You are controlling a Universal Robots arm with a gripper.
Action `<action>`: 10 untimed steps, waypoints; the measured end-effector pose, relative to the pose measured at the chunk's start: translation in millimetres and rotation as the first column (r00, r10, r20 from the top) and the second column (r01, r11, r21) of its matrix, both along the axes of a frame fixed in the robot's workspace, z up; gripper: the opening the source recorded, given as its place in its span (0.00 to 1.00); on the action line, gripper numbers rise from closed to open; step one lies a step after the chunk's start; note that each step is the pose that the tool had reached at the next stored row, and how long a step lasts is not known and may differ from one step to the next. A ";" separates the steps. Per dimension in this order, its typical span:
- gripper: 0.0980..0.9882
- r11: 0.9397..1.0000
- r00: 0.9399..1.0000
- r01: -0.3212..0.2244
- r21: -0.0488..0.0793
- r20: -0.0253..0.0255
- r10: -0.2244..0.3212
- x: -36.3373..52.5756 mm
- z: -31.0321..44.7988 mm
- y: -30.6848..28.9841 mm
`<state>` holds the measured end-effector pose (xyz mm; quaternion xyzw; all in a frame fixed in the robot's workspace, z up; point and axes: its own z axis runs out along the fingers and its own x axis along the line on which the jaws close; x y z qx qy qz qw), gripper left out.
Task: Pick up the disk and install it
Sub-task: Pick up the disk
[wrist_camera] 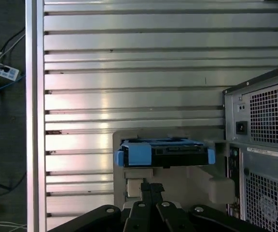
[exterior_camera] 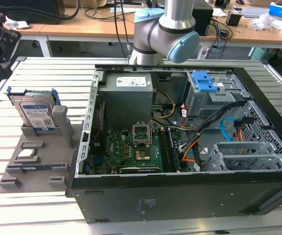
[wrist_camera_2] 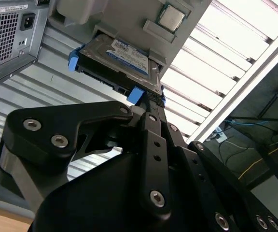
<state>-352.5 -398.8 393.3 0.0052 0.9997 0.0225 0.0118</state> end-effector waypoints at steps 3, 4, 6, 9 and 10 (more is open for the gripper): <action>0.01 0.998 0.998 -0.071 0.000 0.000 0.071 0.0 0.0 0.0; 0.01 0.996 0.996 -0.089 0.000 0.000 0.089 0.0 0.0 0.0; 0.01 0.992 0.992 -0.129 0.000 0.000 0.129 0.0 0.0 0.0; 0.01 0.983 0.983 -0.186 0.000 0.000 0.186 0.0 0.0 0.0; 0.01 0.980 0.980 -0.200 0.000 0.000 0.200 0.0 0.0 0.0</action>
